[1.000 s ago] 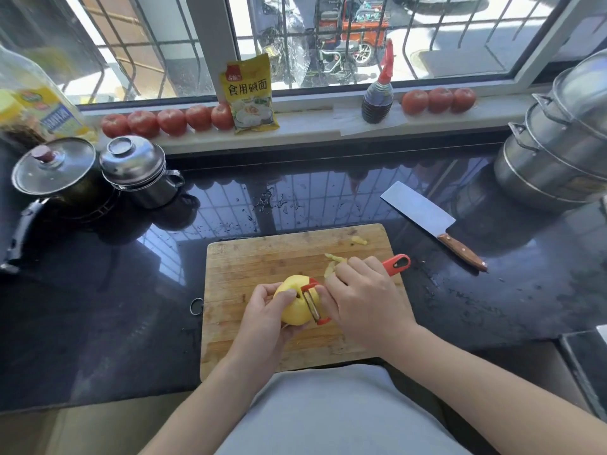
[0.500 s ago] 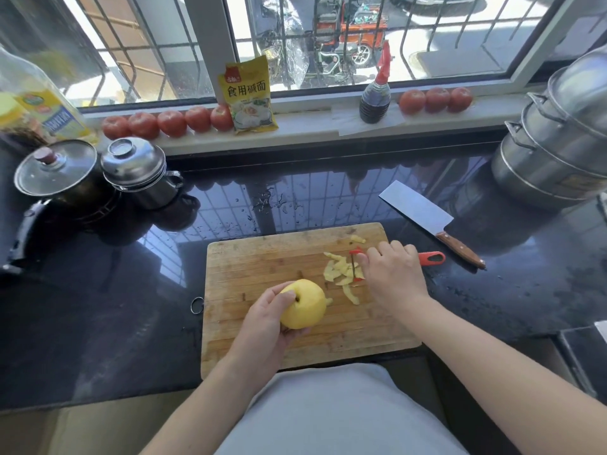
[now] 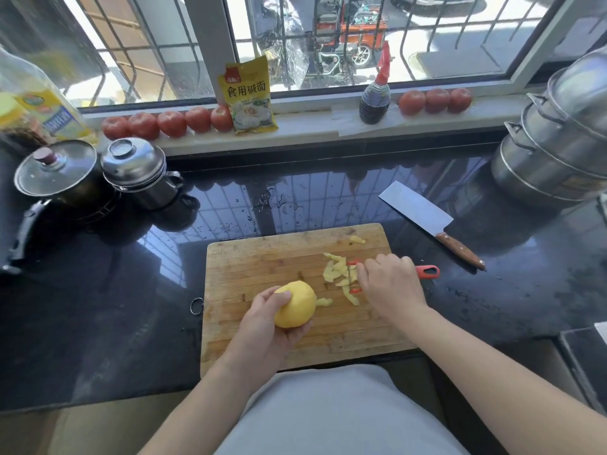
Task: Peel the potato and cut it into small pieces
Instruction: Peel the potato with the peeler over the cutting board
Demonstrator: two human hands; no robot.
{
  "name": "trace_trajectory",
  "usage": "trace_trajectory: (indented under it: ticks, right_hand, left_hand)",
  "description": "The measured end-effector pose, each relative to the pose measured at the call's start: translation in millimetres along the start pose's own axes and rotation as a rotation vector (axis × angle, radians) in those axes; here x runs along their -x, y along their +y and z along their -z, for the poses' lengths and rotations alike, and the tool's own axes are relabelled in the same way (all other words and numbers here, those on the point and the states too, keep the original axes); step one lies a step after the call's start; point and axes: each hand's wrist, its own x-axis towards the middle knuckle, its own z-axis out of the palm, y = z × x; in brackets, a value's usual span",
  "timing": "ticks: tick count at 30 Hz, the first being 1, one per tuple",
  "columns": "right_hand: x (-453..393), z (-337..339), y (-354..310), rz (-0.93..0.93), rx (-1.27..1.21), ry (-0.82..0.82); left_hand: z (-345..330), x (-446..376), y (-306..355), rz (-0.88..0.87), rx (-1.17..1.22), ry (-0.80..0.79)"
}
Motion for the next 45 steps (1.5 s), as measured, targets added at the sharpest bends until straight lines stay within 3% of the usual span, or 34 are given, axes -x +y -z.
trace_trajectory:
  ticks: [2,5,19,21,26,30,31,33,36,39,45]
  right_hand:
    - [6.6,10.3,-9.7,0.171,-0.202,0.254]
    - [14.8,34.0,-31.8,0.389,-0.251,0.408]
    - [6.4,34.7,-34.1,0.396,-0.166,0.513]
    - [-1.7,20.9,-25.5,0.360,-0.068,0.431]
    - [-15.8,-5.8,-2.7,0.067,0.063,0.150]
    - [-11.0,-10.0,-0.1,0.032,0.096,-0.053]
    - [-8.8,-9.5,-1.4,0.036,0.098,-0.041]
    - [-3.5,0.3,-6.7,0.042,0.007,0.140]
    - [5.8,20.7,-22.5,0.232,-0.216,0.407]
    - [12.6,38.7,-40.5,0.365,-0.210,0.427]
    - [10.5,37.2,-41.8,0.404,-0.201,0.414]
  left_hand:
    - [0.3,-2.9,-1.4,-0.051,-0.074,0.010]
    - [-0.8,-4.9,-3.1,-0.095,-0.150,-0.010]
    - [1.6,-10.2,-0.8,-0.128,-0.242,-0.033]
    - [3.3,-10.9,-1.1,-0.108,-0.234,-0.051]
    - [5.3,-9.3,-0.5,-0.047,-0.202,-0.087]
    - [5.7,-12.7,-1.7,-0.017,-0.179,-0.004]
    - [5.3,-13.1,-1.6,-0.011,-0.170,0.011]
    - [3.8,-13.6,-0.4,-0.007,-0.152,0.010]
    - [3.5,-14.0,-1.4,-0.037,-0.157,0.006]
    - [-0.1,-13.6,-3.0,-0.064,-0.180,-0.010]
    - [0.0,-15.6,-0.5,-0.100,-0.229,-0.035]
